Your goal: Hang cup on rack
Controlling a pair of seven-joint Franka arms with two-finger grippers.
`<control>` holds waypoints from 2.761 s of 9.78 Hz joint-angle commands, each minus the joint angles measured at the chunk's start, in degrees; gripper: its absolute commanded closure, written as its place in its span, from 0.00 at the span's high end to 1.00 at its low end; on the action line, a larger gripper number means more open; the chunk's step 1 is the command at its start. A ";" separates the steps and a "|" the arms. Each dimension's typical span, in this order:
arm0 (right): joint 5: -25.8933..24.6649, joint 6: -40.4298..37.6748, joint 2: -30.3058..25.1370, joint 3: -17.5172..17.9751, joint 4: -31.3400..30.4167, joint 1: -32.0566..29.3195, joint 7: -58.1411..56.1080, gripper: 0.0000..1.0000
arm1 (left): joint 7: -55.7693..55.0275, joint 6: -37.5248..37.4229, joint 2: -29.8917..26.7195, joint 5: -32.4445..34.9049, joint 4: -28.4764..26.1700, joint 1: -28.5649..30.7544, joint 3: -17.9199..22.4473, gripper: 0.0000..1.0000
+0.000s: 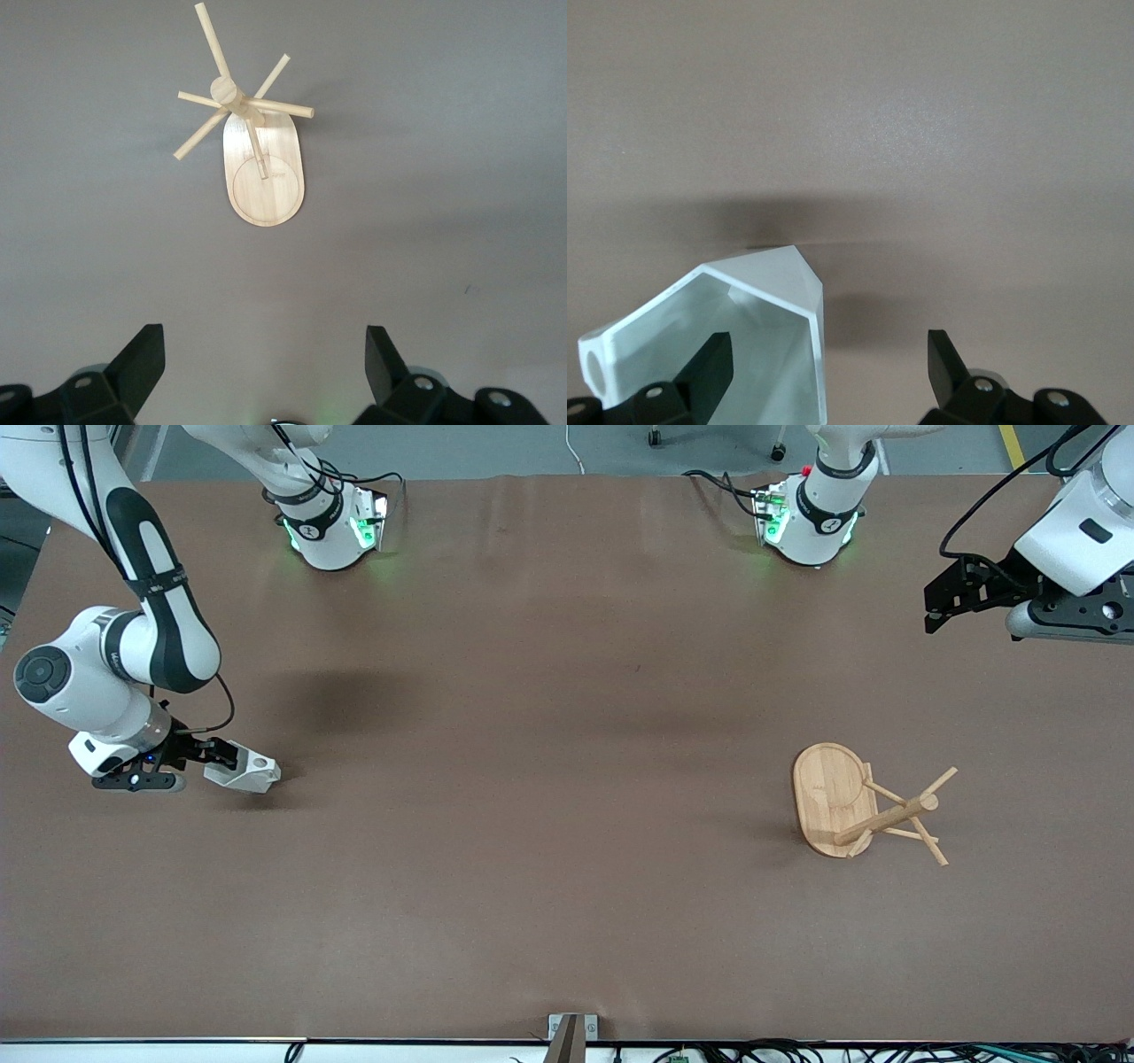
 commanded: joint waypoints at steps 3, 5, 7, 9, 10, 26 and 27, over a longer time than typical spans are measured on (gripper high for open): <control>0.44 0.61 1.92 0.59 1.78 -0.29 -0.97 0.55 | 0.54 -0.96 1.57 0.48 0.18 -0.17 -0.12 1.00; 0.53 0.61 3.77 0.76 3.54 -0.20 -0.70 0.55 | 0.54 -0.96 1.65 0.39 0.18 -0.26 -0.20 1.00; 0.62 0.70 3.95 0.76 3.54 -0.20 -0.88 0.54 | 0.54 -0.96 1.57 0.39 0.18 -0.26 -0.21 1.00; 0.62 0.70 3.95 0.76 3.46 -0.20 -0.79 0.40 | 0.45 -0.96 1.57 0.39 0.18 -1.57 -0.21 1.00; 0.62 0.35 3.86 0.76 3.28 -0.20 -0.70 0.29 | 0.45 -0.96 1.57 0.39 0.18 -1.75 -0.21 1.00; 42.30 -38.58 -0.71 7.44 23.06 6.90 -3.34 0.00 | 3.09 -3.68 2.53 -0.57 3.70 -3.59 -0.12 1.00; 48.28 -38.33 -1.14 7.53 21.66 9.27 -3.25 0.00 | 3.09 -3.60 2.79 -1.53 3.70 -4.90 -0.64 1.00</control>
